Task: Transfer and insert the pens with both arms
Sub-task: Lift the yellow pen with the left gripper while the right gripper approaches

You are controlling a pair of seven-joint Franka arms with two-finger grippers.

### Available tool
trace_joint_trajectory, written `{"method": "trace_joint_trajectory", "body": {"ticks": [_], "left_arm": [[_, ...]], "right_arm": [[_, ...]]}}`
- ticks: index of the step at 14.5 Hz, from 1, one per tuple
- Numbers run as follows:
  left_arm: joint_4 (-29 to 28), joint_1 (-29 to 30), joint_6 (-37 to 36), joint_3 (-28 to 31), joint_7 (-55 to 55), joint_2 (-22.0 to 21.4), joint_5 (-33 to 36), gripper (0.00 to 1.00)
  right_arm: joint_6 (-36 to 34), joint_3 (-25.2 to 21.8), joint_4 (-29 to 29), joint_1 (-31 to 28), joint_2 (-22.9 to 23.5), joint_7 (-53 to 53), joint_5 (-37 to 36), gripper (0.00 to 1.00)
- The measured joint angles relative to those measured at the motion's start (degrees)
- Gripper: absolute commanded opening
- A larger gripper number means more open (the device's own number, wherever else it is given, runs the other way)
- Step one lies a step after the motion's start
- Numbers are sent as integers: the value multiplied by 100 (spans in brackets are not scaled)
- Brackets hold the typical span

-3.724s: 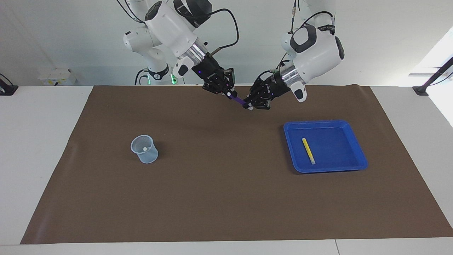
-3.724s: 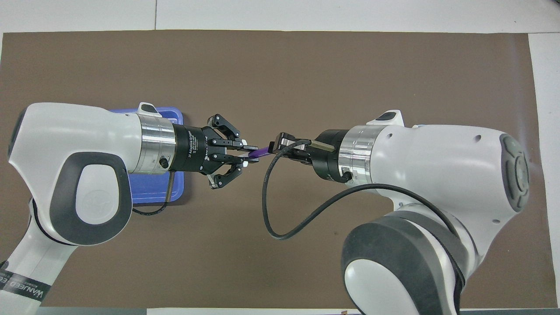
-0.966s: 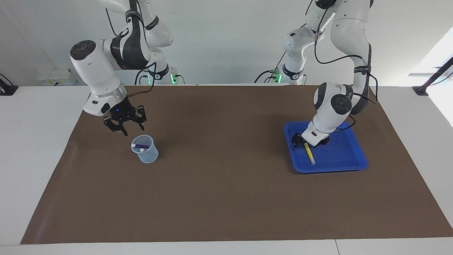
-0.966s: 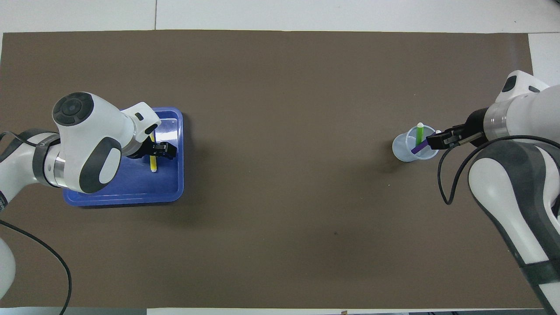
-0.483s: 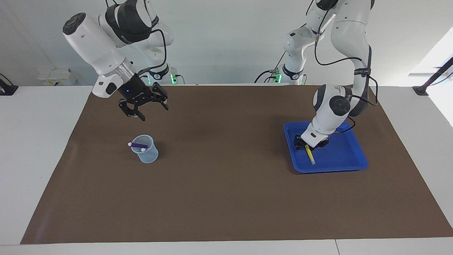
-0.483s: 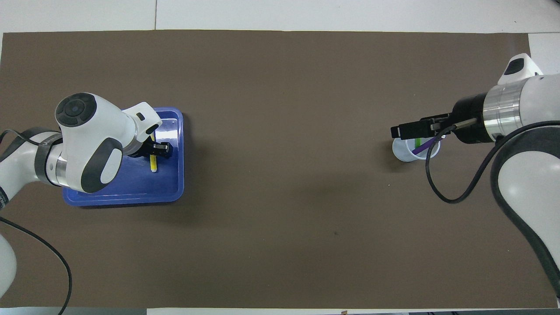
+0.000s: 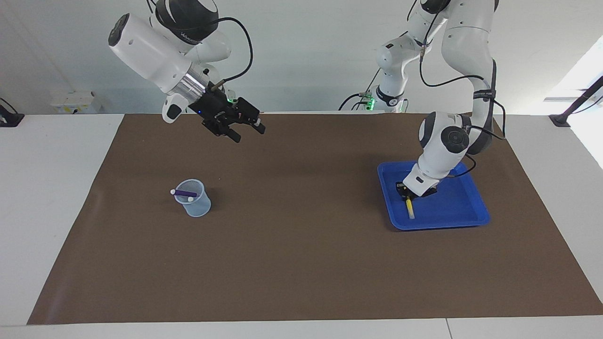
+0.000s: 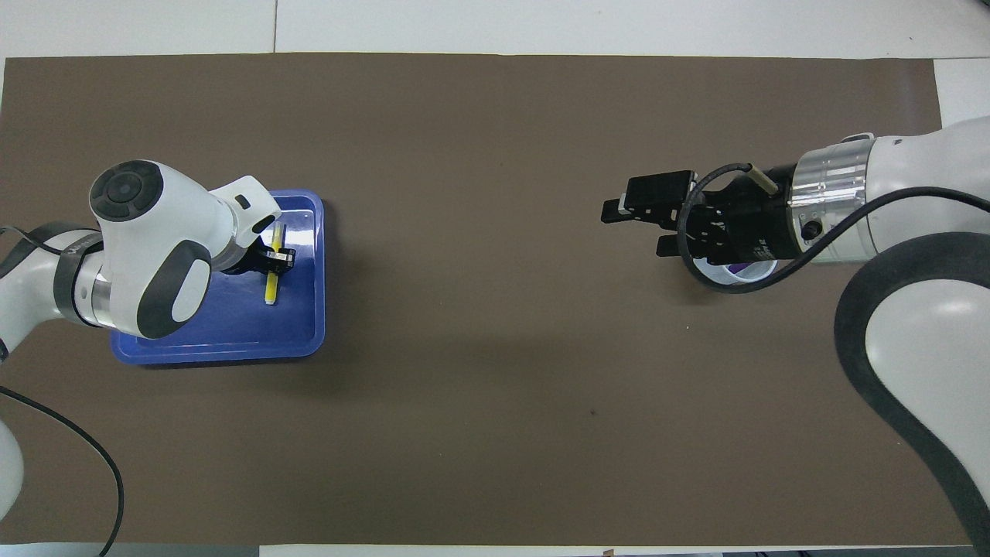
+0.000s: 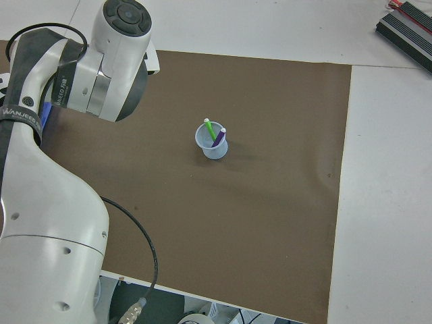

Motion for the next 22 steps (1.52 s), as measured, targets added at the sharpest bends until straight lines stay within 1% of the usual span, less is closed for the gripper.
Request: {"method": "trace_joint_trajectory", "body": {"ticks": [4, 6, 9, 12, 15, 17, 20, 22], "left_arm": [[65, 5, -72, 6, -1, 24, 0, 0], [223, 12, -315, 16, -5, 58, 0, 0], [662, 43, -999, 25, -32, 65, -162, 0], [1423, 60, -2040, 16, -265, 56, -800, 0], [2059, 61, -2705, -145, -1321, 41, -1410, 0], [2320, 59, -2944, -348, -2354, 17, -1906, 0], [2412, 53, -2974, -700, -4374, -68, -2615, 0], [2412, 45, -2974, -844, -5230, -115, -3205, 0]], "right_arm": [[458, 19, -5, 422, 9, 888, 241, 100], [735, 26, -8, 606, 27, 1300, 312, 100], [1368, 29, -39, 936, 73, 1517, 317, 100], [1734, 32, -58, 1167, 150, 1535, 320, 100], [1790, 22, -60, 1184, 174, 1535, 320, 100], [1864, 18, -62, 1184, 180, 1533, 320, 100], [1977, 28, -66, 1194, 210, 1528, 320, 100], [1992, 33, -68, 1204, 220, 1491, 320, 100]]}}
